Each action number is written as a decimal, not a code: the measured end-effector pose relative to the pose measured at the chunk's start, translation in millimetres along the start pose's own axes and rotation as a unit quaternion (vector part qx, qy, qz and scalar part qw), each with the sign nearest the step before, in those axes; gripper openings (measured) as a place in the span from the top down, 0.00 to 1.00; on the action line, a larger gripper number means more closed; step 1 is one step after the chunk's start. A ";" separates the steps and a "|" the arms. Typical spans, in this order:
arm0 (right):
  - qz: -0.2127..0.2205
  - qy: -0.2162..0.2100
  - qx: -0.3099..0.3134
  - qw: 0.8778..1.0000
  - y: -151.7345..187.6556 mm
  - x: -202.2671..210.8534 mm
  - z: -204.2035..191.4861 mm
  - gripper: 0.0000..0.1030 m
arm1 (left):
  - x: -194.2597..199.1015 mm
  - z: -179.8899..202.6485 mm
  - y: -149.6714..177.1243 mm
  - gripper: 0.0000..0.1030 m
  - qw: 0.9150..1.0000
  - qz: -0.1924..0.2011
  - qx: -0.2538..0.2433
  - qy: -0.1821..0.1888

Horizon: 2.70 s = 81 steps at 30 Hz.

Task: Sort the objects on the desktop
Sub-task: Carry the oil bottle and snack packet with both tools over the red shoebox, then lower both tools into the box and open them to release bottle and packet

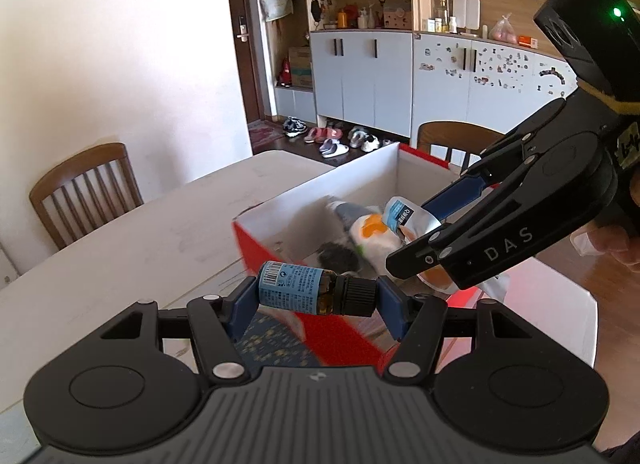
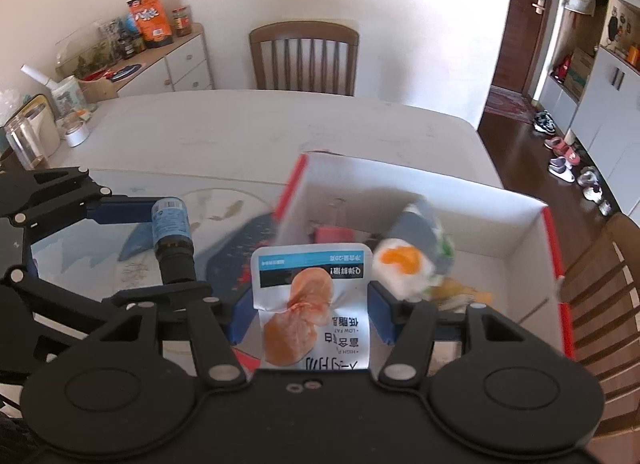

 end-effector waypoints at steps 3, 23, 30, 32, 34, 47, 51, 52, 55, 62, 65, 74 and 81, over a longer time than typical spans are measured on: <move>0.004 0.008 -0.007 1.000 -3.2 2.3 20.3 0.44 | -12.5 8.1 -10.7 0.39 1.000 -0.003 -0.007 0.006; 0.008 0.061 -0.048 0.997 -25.2 -33.1 113.4 0.43 | -105.9 38.3 -19.7 0.39 0.993 -0.099 -0.015 0.065; -0.011 0.067 -0.048 0.997 -24.9 -62.0 123.6 0.43 | -126.2 36.5 -11.1 0.39 0.989 -0.131 -0.013 0.073; -0.017 0.066 -0.046 0.997 -22.6 -67.0 123.8 0.43 | -131.3 36.6 -9.2 0.39 0.987 -0.139 -0.013 0.076; -0.023 0.063 -0.043 0.997 -19.8 -70.7 123.3 0.43 | -135.6 38.2 -6.6 0.39 0.986 -0.149 -0.016 0.080; -0.035 0.064 -0.037 0.997 -7.0 -80.4 122.5 0.42 | -158.7 46.9 -2.8 0.39 0.974 -0.199 -0.027 0.106; -0.035 0.066 -0.037 0.996 -4.1 -81.5 121.0 0.41 | -161.0 50.0 -0.8 0.39 0.970 -0.213 -0.046 0.106; -0.036 0.065 -0.037 0.997 -2.6 -80.8 121.8 0.40 | -160.9 49.8 -0.5 0.39 0.970 -0.214 -0.045 0.106; -0.036 0.065 -0.038 0.997 -1.9 -80.5 121.8 0.38 | -160.2 49.0 -1.9 0.39 0.971 -0.210 -0.043 0.106; -0.030 0.061 -0.040 0.997 -1.5 -70.8 115.9 0.29 | -149.1 42.6 -9.2 0.33 0.976 -0.191 -0.032 0.097; -0.026 0.059 -0.041 0.997 -1.9 -64.3 113.6 0.28 | -142.1 38.0 -10.3 0.32 0.978 -0.184 -0.029 0.091; -0.007 0.051 -0.054 0.997 -2.1 -37.4 110.6 0.23 | -113.3 34.2 -15.2 0.27 0.985 -0.149 -0.014 0.089; 0.010 0.032 -0.063 0.997 -0.4 -13.1 100.6 0.23 | -78.7 26.1 -16.4 0.26 0.991 -0.109 0.021 0.073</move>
Point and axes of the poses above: each gripper's, at about its wrist camera, not at the fingertips, and x roughly against the way its jaws point, z to its right, y to its underside, the point moved 9 cm from there along -x, roughly the way its jaws point, and after that the axes turned 14 degrees about -x, right-handed, at the moved point
